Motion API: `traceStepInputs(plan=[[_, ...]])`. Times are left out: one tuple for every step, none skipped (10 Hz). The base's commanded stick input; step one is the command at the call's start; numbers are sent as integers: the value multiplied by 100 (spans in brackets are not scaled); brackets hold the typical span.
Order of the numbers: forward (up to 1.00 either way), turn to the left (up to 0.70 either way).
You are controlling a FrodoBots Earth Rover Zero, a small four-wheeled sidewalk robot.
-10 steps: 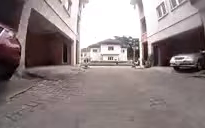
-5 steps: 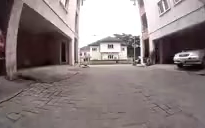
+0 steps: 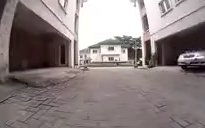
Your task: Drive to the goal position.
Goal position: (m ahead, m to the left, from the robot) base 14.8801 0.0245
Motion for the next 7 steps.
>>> traceStepInputs(plan=[[70,0],[70,0],[70,0],[70,0],[70,0],[70,0],[70,0]])
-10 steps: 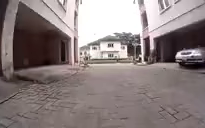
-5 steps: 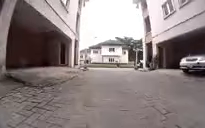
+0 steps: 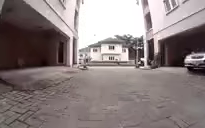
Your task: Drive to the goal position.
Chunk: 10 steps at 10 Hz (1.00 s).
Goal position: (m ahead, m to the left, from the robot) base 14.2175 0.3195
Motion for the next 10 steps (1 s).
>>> traceStepInputs(plan=[[70,0],[70,0],[70,0],[70,0],[70,0],[70,0],[70,0],[70,0],[70,0],[70,0]])
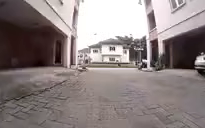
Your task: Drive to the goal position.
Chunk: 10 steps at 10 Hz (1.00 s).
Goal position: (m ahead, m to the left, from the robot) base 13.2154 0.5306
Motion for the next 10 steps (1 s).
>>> traceStepInputs(plan=[[70,0],[70,0],[70,0],[70,0],[70,0],[70,0],[70,0],[70,0],[70,0],[70,0]])
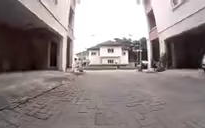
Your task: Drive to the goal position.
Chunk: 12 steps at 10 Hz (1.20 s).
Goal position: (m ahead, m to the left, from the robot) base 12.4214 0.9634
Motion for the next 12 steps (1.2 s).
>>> traceStepInputs(plan=[[70,0],[70,0],[70,0],[70,0],[70,0],[70,0],[70,0],[70,0],[70,0],[70,0],[70,0],[70,0]])
